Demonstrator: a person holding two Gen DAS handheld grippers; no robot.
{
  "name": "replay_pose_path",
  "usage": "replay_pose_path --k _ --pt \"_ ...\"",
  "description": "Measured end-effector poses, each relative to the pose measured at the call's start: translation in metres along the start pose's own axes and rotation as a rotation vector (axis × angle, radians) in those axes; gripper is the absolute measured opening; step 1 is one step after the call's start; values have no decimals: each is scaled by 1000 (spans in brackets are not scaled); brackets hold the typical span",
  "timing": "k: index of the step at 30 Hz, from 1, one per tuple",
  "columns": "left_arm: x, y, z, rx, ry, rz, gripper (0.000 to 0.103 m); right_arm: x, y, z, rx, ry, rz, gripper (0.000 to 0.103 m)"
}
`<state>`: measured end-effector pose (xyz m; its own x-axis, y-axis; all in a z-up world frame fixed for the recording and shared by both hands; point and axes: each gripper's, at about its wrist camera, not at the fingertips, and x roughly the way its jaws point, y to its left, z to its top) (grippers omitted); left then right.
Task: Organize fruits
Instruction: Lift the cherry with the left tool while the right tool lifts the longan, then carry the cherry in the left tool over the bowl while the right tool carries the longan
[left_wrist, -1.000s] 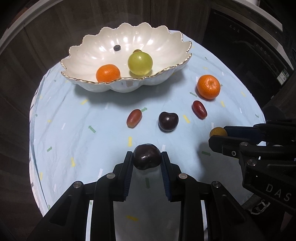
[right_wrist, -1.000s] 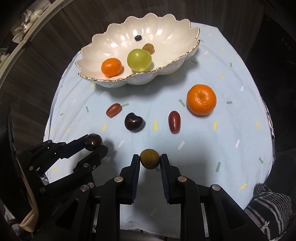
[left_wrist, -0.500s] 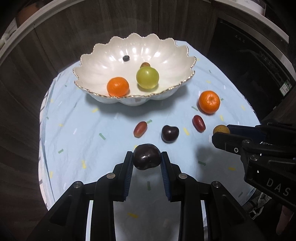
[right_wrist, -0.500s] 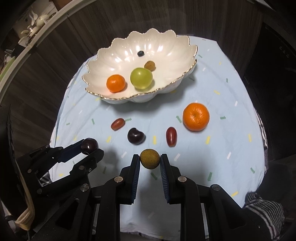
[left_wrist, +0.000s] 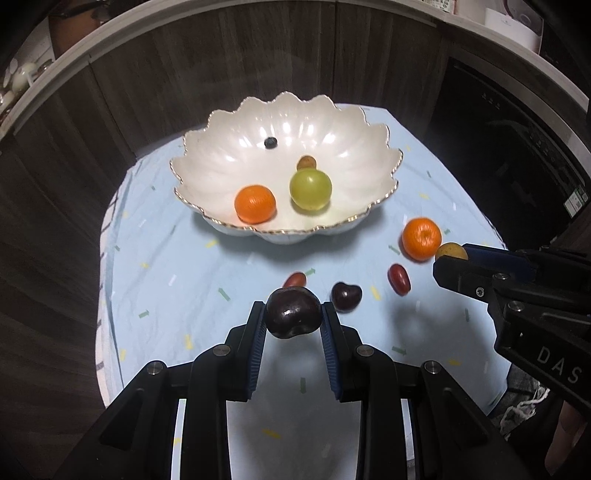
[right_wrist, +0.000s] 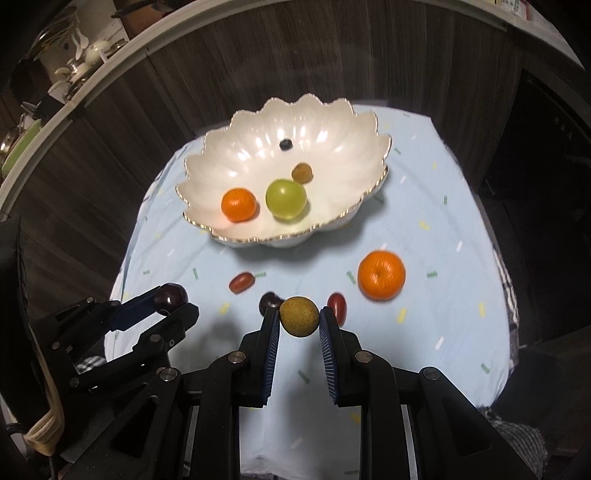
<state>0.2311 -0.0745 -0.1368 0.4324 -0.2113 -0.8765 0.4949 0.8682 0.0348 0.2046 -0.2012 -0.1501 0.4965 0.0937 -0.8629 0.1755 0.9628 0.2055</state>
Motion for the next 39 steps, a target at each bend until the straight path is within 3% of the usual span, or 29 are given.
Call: replay_pose_path --k 21,39 --pt "-11 12 37 -61 -68 23 30 -15 -5 38 -26 -100 -26 24" --pt "3 20 69 -74 -70 36 30 -7 -13 73 -26 -135 -32 24"
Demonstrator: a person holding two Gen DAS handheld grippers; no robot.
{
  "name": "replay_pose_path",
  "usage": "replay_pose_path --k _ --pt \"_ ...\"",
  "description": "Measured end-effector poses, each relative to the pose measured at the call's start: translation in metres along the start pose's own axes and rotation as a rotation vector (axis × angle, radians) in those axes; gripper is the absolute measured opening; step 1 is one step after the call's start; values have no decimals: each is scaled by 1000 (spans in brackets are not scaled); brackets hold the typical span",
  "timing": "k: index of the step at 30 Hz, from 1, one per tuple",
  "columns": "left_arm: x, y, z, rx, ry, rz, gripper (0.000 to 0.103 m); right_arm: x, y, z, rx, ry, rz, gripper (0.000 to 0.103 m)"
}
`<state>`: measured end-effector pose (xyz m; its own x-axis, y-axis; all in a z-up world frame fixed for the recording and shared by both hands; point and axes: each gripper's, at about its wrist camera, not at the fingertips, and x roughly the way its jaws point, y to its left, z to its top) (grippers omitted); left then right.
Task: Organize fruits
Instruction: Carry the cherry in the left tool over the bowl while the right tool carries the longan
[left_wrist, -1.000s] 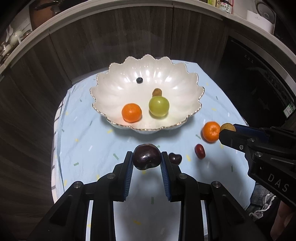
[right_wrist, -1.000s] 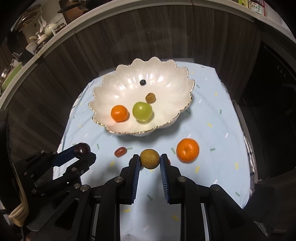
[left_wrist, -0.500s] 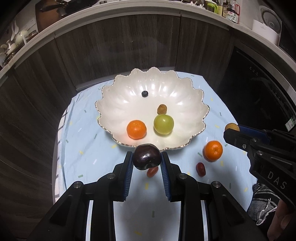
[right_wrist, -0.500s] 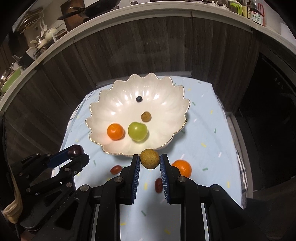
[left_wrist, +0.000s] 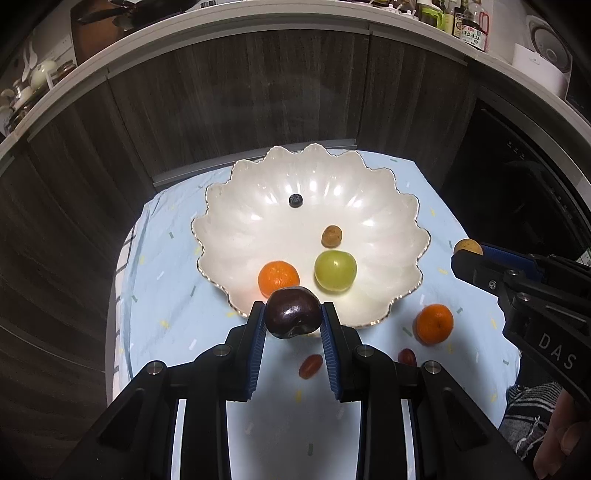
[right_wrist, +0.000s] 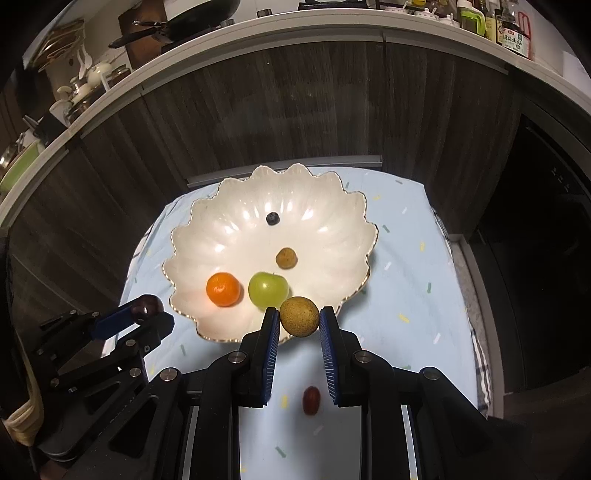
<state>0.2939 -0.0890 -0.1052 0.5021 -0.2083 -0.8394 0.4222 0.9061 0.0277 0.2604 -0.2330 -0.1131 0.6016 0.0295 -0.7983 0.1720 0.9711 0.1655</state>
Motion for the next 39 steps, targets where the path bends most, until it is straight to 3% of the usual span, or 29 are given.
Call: replay_pose_path --k 39 --pt "80 20 57 -43 31 21 30 77 -19 46 10 44 -22 24"
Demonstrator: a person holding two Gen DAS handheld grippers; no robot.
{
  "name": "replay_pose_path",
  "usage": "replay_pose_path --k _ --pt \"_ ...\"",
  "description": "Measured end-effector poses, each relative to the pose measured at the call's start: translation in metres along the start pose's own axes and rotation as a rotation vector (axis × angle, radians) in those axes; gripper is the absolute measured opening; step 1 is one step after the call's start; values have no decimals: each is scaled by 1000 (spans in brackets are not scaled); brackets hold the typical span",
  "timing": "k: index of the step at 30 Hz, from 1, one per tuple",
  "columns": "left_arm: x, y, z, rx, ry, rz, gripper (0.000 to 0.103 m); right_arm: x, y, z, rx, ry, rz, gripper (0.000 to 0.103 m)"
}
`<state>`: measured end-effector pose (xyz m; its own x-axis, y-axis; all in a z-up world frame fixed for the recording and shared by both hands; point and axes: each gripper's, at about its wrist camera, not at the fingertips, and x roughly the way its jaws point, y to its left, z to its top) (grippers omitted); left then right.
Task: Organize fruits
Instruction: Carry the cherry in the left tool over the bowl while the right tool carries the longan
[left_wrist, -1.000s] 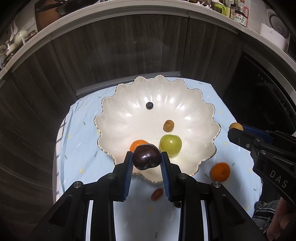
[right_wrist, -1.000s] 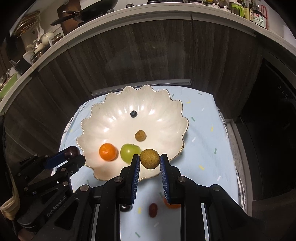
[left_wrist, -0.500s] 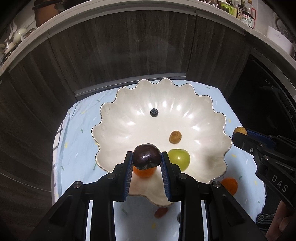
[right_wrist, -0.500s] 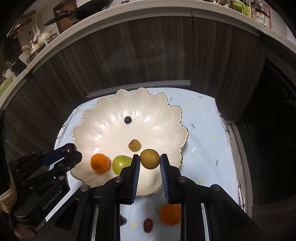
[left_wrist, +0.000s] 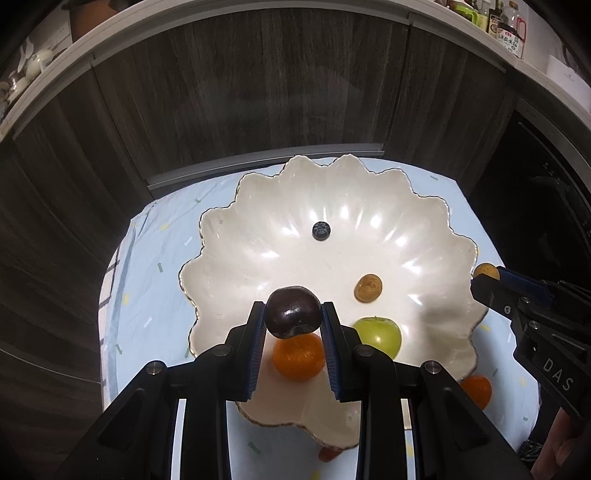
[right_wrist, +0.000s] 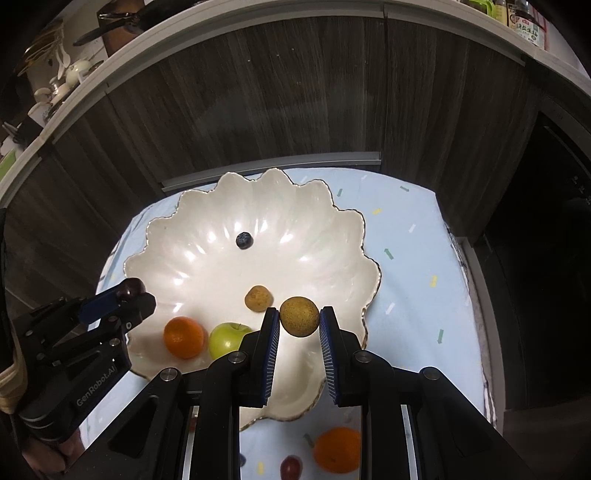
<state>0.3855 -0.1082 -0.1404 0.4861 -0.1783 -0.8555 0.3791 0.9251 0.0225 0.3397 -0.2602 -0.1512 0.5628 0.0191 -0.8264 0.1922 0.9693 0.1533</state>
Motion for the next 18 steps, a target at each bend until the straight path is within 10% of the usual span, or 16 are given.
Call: replay_pose_path --k 18 --pt "18 0 1 -5 29 -16 35 18 -3 2 8 34 -5 24"
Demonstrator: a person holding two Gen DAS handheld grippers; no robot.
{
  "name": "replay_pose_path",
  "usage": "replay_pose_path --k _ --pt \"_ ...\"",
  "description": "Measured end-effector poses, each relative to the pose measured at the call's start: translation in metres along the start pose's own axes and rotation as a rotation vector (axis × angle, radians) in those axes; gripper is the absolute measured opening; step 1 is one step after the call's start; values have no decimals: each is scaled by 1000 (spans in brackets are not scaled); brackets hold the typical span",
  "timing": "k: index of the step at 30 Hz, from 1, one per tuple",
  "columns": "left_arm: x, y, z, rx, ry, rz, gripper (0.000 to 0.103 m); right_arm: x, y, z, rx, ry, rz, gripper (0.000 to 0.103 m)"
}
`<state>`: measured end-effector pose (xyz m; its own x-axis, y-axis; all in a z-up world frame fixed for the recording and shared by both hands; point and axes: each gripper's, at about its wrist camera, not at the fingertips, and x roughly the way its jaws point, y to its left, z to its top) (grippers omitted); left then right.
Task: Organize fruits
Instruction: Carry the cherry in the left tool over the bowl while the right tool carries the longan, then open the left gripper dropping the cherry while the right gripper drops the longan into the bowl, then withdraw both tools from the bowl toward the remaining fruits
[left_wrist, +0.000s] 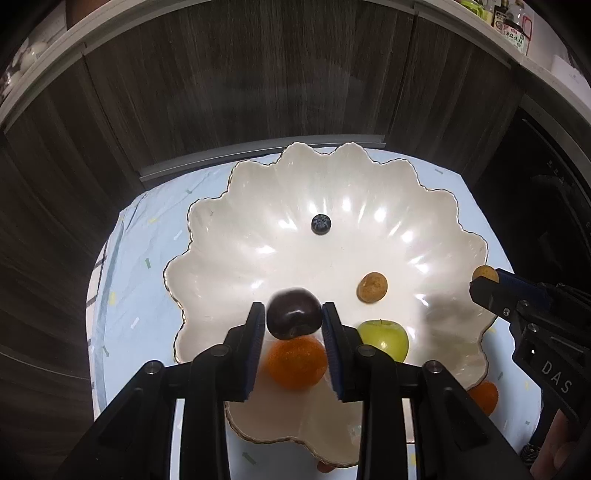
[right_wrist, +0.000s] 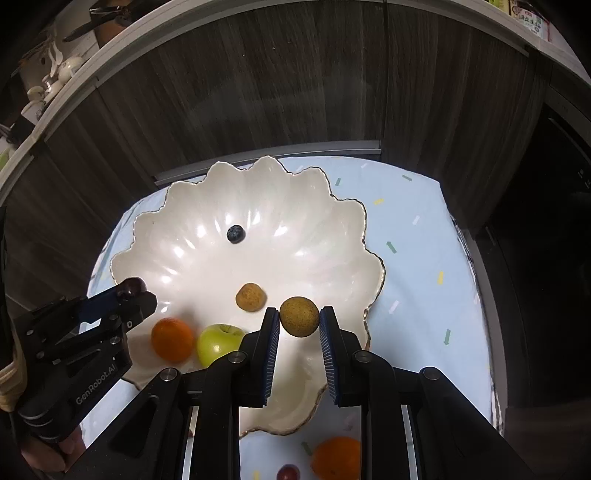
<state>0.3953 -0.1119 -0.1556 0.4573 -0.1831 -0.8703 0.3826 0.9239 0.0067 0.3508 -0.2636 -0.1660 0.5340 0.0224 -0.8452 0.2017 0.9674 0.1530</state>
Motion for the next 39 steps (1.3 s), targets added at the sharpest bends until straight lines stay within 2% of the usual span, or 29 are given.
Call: replay_pose_path --k 5,7,9,12,17,21,24,32,39 --pt "-1 1 0 2 -1 3 44 0 2 0 -11 -4 -6 24" --pt "-2 2 0 1 0 8 50 -1 3 0 -10 -4 -7 28" --pt "-4 3 -1 -6 -8 12 56 -3 2 0 -6 -9 -15 48" --pt "-8 4 0 -8 -15 23 62 -8 2 1 -5 -35 -40 61" --pt "-14 2 -1 -6 -24 32 68 -13 1 1 -2 -44 -42 63" --pt "-21 1 -2 -5 -34 39 70 -19 1 1 -2 -55 -54 70" --pt "-26 1 -3 -6 -44 48 78 -25 1 0 -2 -66 -69 72" --pt "-46 -5 -8 -3 -65 52 82 -42 -1 -4 3 -88 -71 72" --pt "-60 -7 -12 -4 -78 57 82 -58 3 -7 -5 -106 -83 72"
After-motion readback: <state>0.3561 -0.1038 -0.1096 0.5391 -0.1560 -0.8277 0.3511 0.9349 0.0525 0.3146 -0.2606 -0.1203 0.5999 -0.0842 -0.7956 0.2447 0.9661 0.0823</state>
